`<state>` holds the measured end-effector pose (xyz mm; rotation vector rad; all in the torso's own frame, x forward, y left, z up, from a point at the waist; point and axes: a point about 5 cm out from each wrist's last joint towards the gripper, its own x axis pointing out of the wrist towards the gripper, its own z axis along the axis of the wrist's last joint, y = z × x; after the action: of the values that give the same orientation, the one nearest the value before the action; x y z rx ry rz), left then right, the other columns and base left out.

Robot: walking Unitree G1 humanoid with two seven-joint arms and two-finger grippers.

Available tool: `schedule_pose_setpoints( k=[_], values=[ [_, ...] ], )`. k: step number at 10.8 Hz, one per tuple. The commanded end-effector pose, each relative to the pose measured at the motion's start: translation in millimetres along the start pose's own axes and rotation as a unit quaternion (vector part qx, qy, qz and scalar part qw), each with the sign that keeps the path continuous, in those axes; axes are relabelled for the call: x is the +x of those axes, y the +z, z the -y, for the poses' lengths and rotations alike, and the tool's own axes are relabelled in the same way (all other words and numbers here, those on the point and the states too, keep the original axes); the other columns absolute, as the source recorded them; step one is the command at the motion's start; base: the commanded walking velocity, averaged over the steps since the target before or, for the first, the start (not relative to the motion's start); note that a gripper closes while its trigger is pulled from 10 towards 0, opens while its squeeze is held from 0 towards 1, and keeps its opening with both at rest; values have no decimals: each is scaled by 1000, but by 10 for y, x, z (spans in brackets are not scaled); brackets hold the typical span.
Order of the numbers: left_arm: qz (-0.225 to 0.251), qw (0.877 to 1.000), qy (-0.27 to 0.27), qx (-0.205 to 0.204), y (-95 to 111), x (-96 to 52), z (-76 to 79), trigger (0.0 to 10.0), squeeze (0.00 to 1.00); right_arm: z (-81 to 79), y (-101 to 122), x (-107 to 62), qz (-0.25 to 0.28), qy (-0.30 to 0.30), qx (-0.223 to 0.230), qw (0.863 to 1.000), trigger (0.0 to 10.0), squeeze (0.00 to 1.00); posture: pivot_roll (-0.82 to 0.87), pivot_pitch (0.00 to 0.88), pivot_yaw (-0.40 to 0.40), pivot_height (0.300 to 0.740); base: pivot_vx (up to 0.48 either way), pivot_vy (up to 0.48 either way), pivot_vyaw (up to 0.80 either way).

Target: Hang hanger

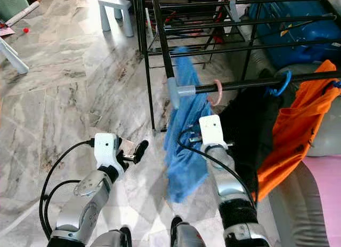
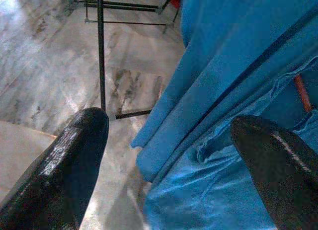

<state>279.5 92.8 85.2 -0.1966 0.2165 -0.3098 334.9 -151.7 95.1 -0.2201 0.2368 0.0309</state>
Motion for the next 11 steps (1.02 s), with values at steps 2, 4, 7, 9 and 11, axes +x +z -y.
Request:
schedule_pose_setpoints(
  k=[2,4,7,9,11],
  values=[
    [-16,1000,-2,-9,-74,-2,56,10000,0,108,-55,-30,-9,-12,-6,1000,1529,0,-92,240,-36,740,0,0,0],
    [-17,1000,-2,-7,-74,3,54,10000,0,173,-56,-27,-9,-26,-13,1000,10000,0,-93,239,-32,740,0,0,0],
    [-17,1000,0,-6,-73,17,48,10000,0,196,6,-10,7,-27,-15,999,10000,1000,-89,234,-33,740,0,0,0],
    [-17,1000,-1,-5,-72,21,46,10000,0,238,99,27,25,-35,-10,999,10000,1000,-87,232,-32,740,0,0,0],
    [-18,1000,-1,-3,-73,29,45,10000,0,227,112,43,27,-22,-8,999,0,0,-87,228,-31,740,0,0,0]
  ],
)
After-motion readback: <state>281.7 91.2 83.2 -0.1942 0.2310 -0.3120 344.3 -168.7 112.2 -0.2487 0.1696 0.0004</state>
